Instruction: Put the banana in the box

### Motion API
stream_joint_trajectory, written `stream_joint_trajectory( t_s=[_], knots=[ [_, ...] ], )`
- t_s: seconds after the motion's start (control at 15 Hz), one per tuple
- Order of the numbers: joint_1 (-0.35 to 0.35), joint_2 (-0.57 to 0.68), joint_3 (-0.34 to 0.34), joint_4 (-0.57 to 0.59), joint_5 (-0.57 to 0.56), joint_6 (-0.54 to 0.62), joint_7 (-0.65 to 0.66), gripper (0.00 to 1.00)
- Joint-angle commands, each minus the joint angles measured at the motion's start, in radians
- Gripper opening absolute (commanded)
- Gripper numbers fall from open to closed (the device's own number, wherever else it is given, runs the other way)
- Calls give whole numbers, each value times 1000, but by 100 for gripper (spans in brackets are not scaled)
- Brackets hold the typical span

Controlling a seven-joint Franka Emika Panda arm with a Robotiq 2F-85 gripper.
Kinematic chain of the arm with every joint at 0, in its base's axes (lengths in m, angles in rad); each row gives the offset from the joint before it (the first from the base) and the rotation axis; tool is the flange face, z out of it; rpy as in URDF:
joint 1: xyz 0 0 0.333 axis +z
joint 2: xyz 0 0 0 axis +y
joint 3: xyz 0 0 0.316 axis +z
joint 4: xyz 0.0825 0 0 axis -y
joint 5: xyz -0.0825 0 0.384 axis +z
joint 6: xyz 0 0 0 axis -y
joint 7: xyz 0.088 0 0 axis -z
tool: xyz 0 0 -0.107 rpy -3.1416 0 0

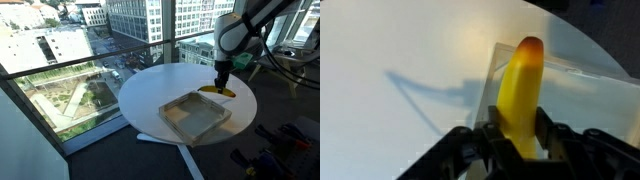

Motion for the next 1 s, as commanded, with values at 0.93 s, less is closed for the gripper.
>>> stream_joint_trajectory(
  t_s=[0.93],
  knots=[
    [12, -1, 17, 5, -2, -2, -3, 14]
  ],
)
